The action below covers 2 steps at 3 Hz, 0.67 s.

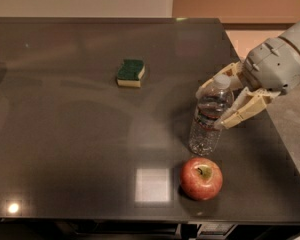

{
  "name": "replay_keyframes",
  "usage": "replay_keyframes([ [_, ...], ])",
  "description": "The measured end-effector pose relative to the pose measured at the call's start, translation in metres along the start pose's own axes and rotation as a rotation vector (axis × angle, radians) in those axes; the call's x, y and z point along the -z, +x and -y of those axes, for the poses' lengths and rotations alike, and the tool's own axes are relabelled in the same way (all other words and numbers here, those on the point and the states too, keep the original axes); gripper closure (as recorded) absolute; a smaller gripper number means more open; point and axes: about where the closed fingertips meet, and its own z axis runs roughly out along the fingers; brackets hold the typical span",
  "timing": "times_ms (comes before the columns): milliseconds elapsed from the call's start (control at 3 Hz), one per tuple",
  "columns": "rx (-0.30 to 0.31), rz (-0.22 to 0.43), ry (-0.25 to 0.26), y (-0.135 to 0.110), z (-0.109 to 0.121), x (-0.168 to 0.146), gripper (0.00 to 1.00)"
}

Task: Move water bottle near apple

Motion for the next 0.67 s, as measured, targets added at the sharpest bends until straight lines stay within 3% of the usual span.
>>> replay_keyframes([
  [333, 0.001, 0.001, 0.032, -0.0009, 0.0093, -0.0012, 0.0],
  [667, 0.003, 0.001, 0.054, -0.0019, 0.0161, -0.0022, 0.0],
])
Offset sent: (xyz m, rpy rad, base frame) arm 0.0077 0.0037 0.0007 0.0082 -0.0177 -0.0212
